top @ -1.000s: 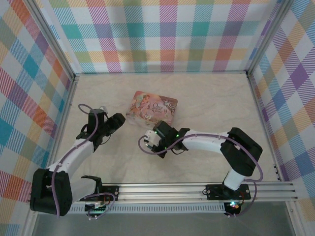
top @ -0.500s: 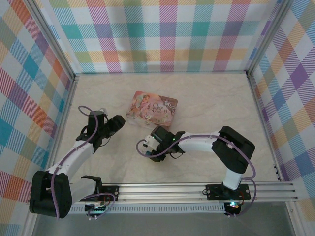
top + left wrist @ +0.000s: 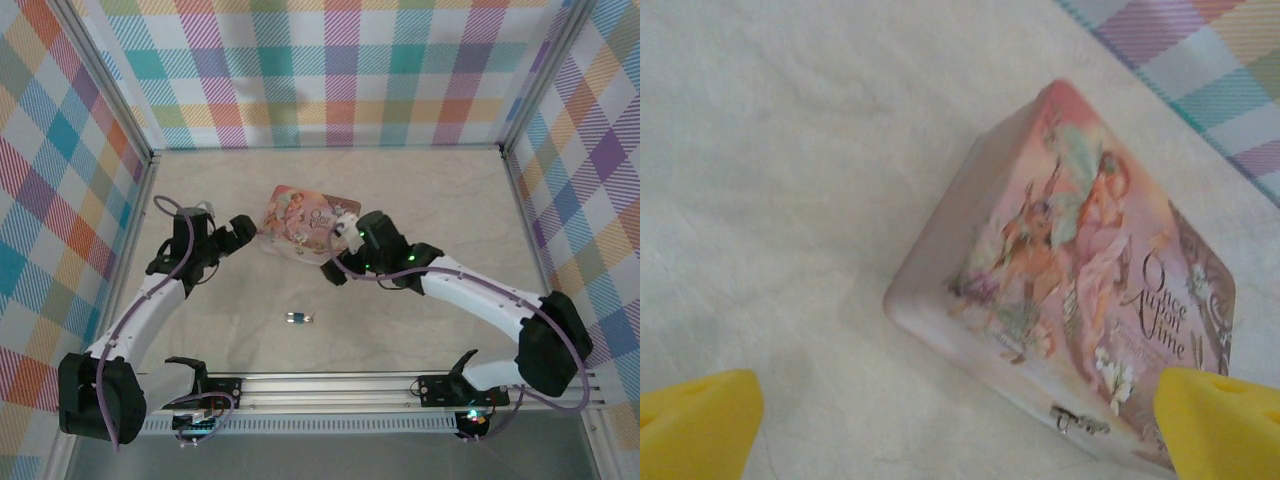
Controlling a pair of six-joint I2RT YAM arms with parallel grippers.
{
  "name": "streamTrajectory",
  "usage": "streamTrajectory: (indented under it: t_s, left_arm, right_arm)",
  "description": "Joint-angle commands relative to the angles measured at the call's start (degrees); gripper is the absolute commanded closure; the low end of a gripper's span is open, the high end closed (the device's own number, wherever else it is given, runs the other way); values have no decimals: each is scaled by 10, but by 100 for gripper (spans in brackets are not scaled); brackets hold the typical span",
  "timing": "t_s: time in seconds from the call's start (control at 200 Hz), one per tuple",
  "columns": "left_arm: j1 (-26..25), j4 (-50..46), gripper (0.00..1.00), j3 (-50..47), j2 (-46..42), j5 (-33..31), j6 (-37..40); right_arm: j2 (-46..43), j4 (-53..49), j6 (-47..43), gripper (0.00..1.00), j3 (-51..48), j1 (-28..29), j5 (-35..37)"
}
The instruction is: Unlock the padlock with the key
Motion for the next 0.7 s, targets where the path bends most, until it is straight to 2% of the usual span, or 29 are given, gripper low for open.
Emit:
streamTrajectory:
  t_s: [0.0, 0.1, 0.165, 0.275, 0.345, 0.37, 0.405, 0.55, 0.64, 0.665, 0.695]
  left_arm:
    - [-3, -61, 0, 45, -2, -72, 58]
    - [-2, -73, 0, 65, 12, -129, 97]
    - [-2, -55, 0, 58, 26, -159, 147]
    - [-1, 53, 0, -9, 43, -248, 180]
    - [0, 122, 0, -48, 49, -263, 206]
    - [0, 146, 0, -60, 55, -264, 215]
    - [1, 178, 0, -72, 67, -267, 233]
    - [1, 252, 0, -87, 139, -312, 252]
    - [2, 380, 0, -137, 157, -289, 278]
    - [2, 402, 0, -145, 167, -279, 292]
    - [2, 426, 0, -150, 184, -278, 298]
  right_arm:
    - [-31, 2, 57, 0, -5, -33, 104]
    - [-47, 34, 89, 0, -30, -74, 221]
    - [-60, 82, 84, 0, -67, -104, 269]
    - [-65, 233, 34, 0, -172, -141, 375]
    - [-54, 325, -5, 0, -228, -162, 396]
    - [-55, 309, 8, 0, -225, -167, 409]
    - [-58, 286, 17, 0, -221, -179, 398]
    - [-33, 323, 33, 0, -245, -237, 366]
    - [-7, 420, 25, 0, -290, -260, 352]
    - [0, 461, 15, 0, -304, -268, 328]
    - [-1, 465, 15, 0, -306, -270, 321]
